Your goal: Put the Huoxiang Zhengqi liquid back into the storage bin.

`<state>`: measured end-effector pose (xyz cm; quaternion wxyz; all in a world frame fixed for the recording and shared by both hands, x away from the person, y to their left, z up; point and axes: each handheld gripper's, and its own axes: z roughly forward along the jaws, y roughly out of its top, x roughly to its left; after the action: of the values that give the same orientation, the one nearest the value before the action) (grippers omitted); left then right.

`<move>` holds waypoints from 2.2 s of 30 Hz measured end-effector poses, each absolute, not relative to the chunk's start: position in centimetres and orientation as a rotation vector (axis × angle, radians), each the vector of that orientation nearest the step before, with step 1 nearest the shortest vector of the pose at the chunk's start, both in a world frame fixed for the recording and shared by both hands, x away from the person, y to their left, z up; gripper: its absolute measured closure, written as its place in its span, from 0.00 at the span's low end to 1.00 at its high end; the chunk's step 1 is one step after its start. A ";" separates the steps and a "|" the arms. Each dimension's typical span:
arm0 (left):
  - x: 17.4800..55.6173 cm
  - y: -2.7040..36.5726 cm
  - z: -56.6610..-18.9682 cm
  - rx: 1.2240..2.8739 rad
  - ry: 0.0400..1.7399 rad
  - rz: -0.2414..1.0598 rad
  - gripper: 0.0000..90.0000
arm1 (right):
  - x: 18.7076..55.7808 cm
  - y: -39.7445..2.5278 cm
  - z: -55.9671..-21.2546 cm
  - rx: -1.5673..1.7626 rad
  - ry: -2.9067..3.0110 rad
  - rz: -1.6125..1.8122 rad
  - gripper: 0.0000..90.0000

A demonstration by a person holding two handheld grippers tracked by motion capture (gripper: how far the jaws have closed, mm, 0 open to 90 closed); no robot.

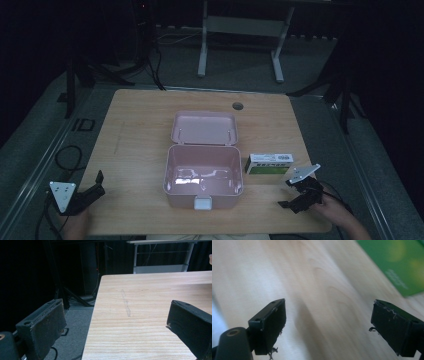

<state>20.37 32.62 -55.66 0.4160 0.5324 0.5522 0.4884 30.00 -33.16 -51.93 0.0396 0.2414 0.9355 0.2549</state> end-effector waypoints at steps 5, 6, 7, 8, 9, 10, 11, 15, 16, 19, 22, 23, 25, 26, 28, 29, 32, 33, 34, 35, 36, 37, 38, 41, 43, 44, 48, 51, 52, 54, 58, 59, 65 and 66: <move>20.3 32.7 -55.7 1.326 1.381 1.216 0.02 | 30.0 -31.6 -51.4 0.623 2.979 0.641 0.14; 20.3 32.7 -55.7 1.326 1.381 1.216 0.02 | 30.0 -31.6 -51.4 0.623 2.979 0.641 0.14; 20.4 32.7 -55.7 1.328 1.386 1.214 0.02 | 30.0 -31.3 -51.2 0.597 2.998 0.611 0.14; 20.4 32.7 -55.7 1.330 1.387 1.222 0.02 | 30.0 -31.0 -51.0 0.572 3.010 0.566 0.14; 20.4 32.7 -55.7 1.330 1.387 1.222 0.02 | 30.0 -31.0 -51.0 0.572 3.010 0.566 0.14; 20.3 32.7 -55.7 1.337 1.382 1.218 0.02 | 30.2 -30.0 -50.1 0.505 3.038 0.461 0.14; 20.3 32.6 -55.7 1.340 1.382 1.217 0.02 | 30.2 -29.8 -49.9 0.485 3.047 0.439 0.14; 20.3 32.7 -55.6 1.328 1.384 1.211 0.02 | 30.3 -28.6 -48.9 0.387 3.072 0.303 0.14; 20.3 32.7 -55.6 1.324 1.385 1.211 0.02 | 30.3 -28.4 -48.7 0.352 3.082 0.274 0.14; 20.3 32.8 -55.6 1.321 1.388 1.210 0.02 | 30.4 -27.5 -48.0 0.279 3.081 0.200 0.15; 20.3 32.7 -55.7 1.327 1.387 1.213 0.02 | 30.7 -26.7 -47.5 0.230 3.129 0.101 0.15; 20.4 32.7 -55.7 1.336 1.388 1.214 0.02 | 30.7 -26.5 -47.4 0.222 3.143 0.062 0.15; 20.4 32.6 -55.7 1.341 1.385 1.214 0.02 | 30.9 -26.0 -47.2 0.211 3.159 0.013 0.15; 20.4 32.6 -55.7 1.341 1.386 1.216 0.02 | 31.1 -25.8 -47.2 0.217 3.182 -0.014 0.15; 20.4 32.7 -55.7 1.342 1.386 1.213 0.02 | 31.0 -25.4 -47.2 0.199 3.215 -0.072 0.15; 20.4 32.7 -55.7 1.339 1.386 1.214 0.02 | 31.0 -25.2 -47.2 0.190 3.232 -0.103 0.15; 20.4 32.7 -55.7 1.341 1.387 1.213 0.02 | 30.8 -24.6 -47.0 0.146 3.240 -0.133 0.15; 20.4 32.7 -55.7 1.342 1.388 1.213 0.02 | 30.7 -24.4 -46.8 0.125 3.247 -0.128 0.15; 20.4 32.6 -55.7 1.342 1.390 1.213 0.02 | 30.6 -24.2 -46.6 0.105 3.248 -0.117 0.15; 20.4 32.6 -55.7 1.342 1.391 1.212 0.02 | 30.5 -24.0 -46.3 0.081 3.241 -0.104 0.15; 20.4 32.7 -55.7 1.342 1.390 1.213 0.02 | 30.5 -23.8 -45.9 0.058 3.229 -0.088 0.15; 20.4 32.7 -55.7 1.342 1.390 1.213 0.02 | 30.5 -23.8 -45.9 0.058 3.229 -0.088 0.15; 20.4 32.7 -55.7 1.340 1.391 1.211 0.02 | 30.5 -23.7 -45.4 0.042 3.214 -0.080 0.15; 20.4 32.7 -55.7 1.337 1.391 1.211 0.02 | 30.8 -23.4 -43.5 0.032 3.205 -0.028 0.15; 20.4 32.7 -55.7 1.339 1.390 1.211 0.02 | 31.2 -23.4 -42.6 0.004 3.176 -0.033 0.16; 20.4 32.7 -55.7 1.340 1.392 1.211 0.02 | 31.4 -23.4 -42.3 -0.010 3.170 -0.034 0.17; 20.4 32.7 -55.7 1.343 1.392 1.207 0.02 | 32.5 -23.6 -41.0 -0.024 3.138 -0.028 0.23; 20.5 32.6 -55.7 1.343 1.390 1.210 0.02 | 33.5 -23.6 -40.0 -0.019 3.106 -0.021 0.25; 20.5 32.6 -55.7 1.342 1.388 1.211 0.02 | 33.8 -23.6 -39.7 -0.023 3.085 -0.017 0.26; 20.5 32.6 -55.7 1.343 1.389 1.211 0.02 | 34.5 -23.6 -39.2 -0.014 3.078 -0.014 0.30; 20.5 32.6 -55.7 1.343 1.390 1.208 0.02 | 35.7 -23.4 -38.7 -0.021 3.060 -0.025 0.32; 20.5 32.6 -55.7 1.342 1.389 1.210 0.02 | 36.1 -23.4 -38.6 -0.017 3.063 -0.026 0.33; 20.4 32.7 -55.7 1.342 1.390 1.208 0.02 | 38.2 -23.2 -38.5 0.014 3.060 -0.049 0.38; 20.4 32.6 -55.7 1.341 1.391 1.210 0.02 | 38.5 -23.2 -38.6 0.023 3.067 -0.062 0.38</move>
<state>20.45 32.64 -55.72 0.4176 0.5343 0.5544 0.4824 38.52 -23.17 -38.64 0.0367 0.0075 0.9991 -0.0203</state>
